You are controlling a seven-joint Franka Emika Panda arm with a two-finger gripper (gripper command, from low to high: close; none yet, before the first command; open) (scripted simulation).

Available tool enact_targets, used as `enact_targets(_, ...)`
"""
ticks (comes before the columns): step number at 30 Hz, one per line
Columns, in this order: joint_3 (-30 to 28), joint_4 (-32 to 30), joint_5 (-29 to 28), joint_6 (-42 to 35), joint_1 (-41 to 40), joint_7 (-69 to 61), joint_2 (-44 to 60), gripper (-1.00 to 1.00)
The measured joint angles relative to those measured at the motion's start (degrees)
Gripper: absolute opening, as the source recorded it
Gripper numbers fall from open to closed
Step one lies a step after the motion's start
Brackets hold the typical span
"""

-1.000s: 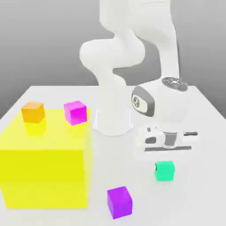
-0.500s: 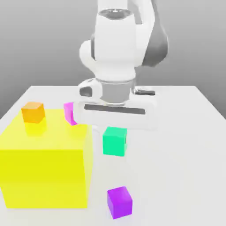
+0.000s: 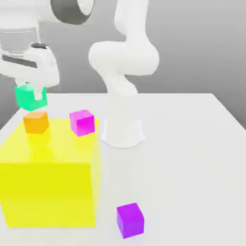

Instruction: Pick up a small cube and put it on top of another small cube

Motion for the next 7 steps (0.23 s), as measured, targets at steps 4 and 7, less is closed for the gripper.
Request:
enact_targets(4, 0.0, 0.0, 0.0, 0.0, 0.0, 0.0, 0.0, 1.00)
enact_targets(7, 0.3, 1.2, -0.2, -1.9, -0.1, 0.2, -0.8, 1.00)
